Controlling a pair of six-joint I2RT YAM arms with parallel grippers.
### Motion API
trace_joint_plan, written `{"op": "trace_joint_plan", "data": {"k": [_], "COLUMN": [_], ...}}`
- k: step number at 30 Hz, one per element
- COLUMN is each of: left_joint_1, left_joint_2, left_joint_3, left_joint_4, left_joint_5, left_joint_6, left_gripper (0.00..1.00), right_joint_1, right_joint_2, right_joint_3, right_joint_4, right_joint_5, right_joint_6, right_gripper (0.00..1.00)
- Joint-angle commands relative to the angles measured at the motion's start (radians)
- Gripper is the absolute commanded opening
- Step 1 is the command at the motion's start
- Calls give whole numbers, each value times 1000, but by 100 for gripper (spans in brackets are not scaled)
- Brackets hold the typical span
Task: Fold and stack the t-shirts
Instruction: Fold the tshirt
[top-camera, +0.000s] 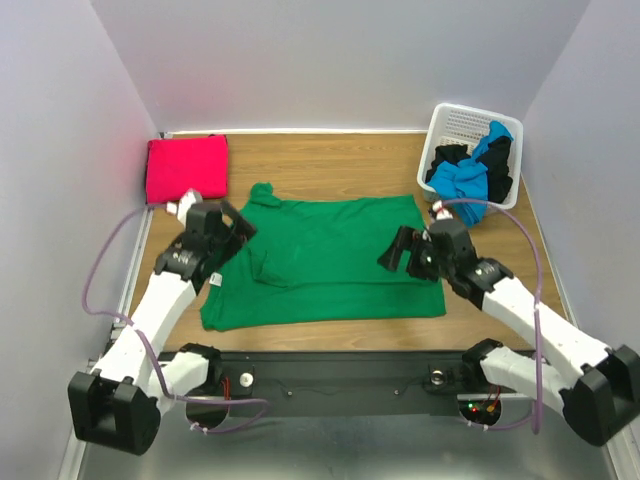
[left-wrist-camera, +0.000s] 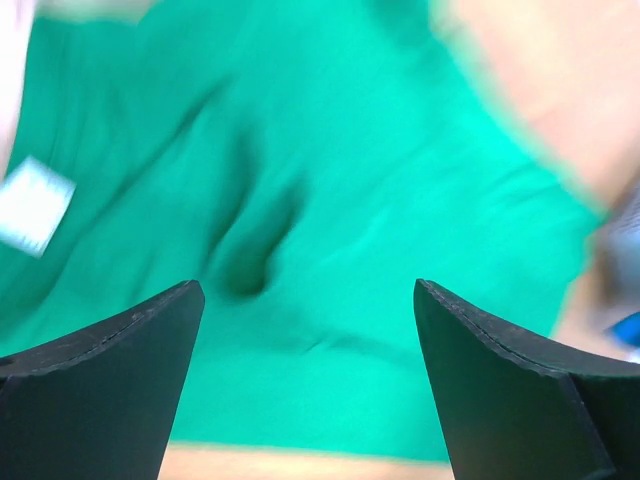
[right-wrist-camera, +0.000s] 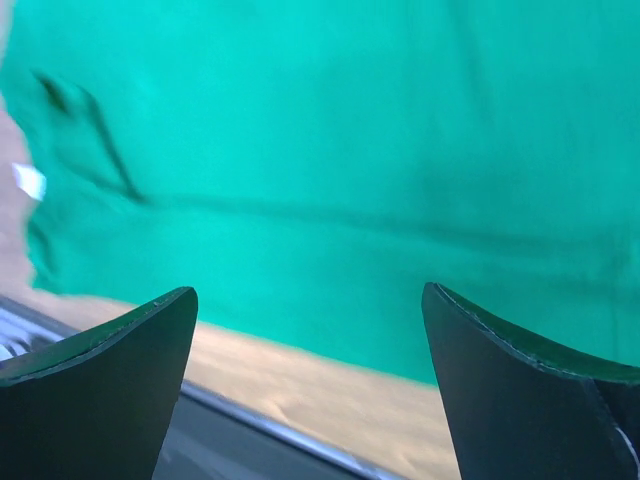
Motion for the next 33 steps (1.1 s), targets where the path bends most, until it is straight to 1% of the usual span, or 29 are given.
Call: {"op": "trace_joint_plan", "data": {"k": [1, 2, 4, 5, 6, 7, 8, 10, 11, 12, 13, 15, 16, 17, 19, 22, 23, 24, 25, 26, 29, 30, 31, 32, 33], "left_joint_1": [-4, 1, 28, 41, 50, 64, 65, 65, 65, 67, 71, 77, 79, 81, 81, 82, 82, 82, 82, 82, 82, 82, 82, 82, 82], "left_joint_2": [110, 187, 283, 386, 439, 543, 594, 686, 770, 814, 887, 947, 972, 1010, 1053, 1101, 1136, 1153, 1168, 1190, 1204, 1202, 1202, 1201, 1201], "left_joint_3": [225, 253, 318, 392, 434, 521, 564, 644, 716, 755, 814, 852, 867, 887, 914, 957, 997, 1017, 1033, 1048, 1054, 1053, 1053, 1054, 1056], "left_joint_4": [39, 74, 79, 80, 79, 68, 57, 46, 28, 7, -15, -18, -14, 9, 40, 42, 24, 11, 5, 2, 9, 14, 17, 25, 23], "left_joint_5": [-114, -111, -85, -76, -46, -30, -24, -53, -71, -109, -119, -113, -95, -81, -61, -62, -62, -67, -64, -62, -50, -49, -47, -49, -39], "left_joint_6": [85, 102, 117, 123, 137, 161, 175, 207, 217, 220, 241, 249, 261, 273, 283, 292, 294, 297, 298, 298, 300, 303, 304, 304, 307], "left_gripper": [99, 99, 99, 99, 99, 99, 98, 99, 99, 98, 99, 98, 96, 90, 86, 85, 85, 82, 81, 74, 61, 61, 58, 46, 39], "right_joint_1": [8, 8, 6, 6, 6, 6, 5, 2, -9, -12, -24, -35, -40, -44, -49, -52, -53, -55, -57, -58, -61, -61, -61, -66, -67], "right_joint_2": [118, 178, 238, 264, 321, 346, 376, 457, 484, 534, 556, 602, 640, 660, 706, 740, 755, 763, 769, 774, 789, 795, 798, 800, 807], "right_joint_3": [156, 181, 243, 302, 330, 386, 387, 460, 500, 522, 537, 580, 591, 603, 632, 649, 657, 660, 663, 668, 674, 677, 680, 683, 691], "right_joint_4": [6, 6, 4, 4, 4, 4, 4, 4, 4, 4, 4, 4, 4, 4, 4, 4, 4, 4, 4, 4, 4, 4, 4, 4, 4], "right_joint_5": [173, 191, 247, 270, 296, 346, 366, 397, 397, 394, 385, 377, 365, 362, 351, 341, 342, 344, 342, 339, 347, 351, 356, 366, 370], "right_joint_6": [-28, -33, -38, -42, -45, -57, -65, -77, -88, -96, -103, -110, -116, -126, -137, -142, -143, -143, -143, -145, -154, -156, -159, -162, -163], "right_gripper": [100, 100, 100, 100, 100, 100, 100, 100, 100, 100, 100, 100, 100, 100, 100, 100, 100, 100, 100, 100, 100, 100, 100, 100, 100]}}
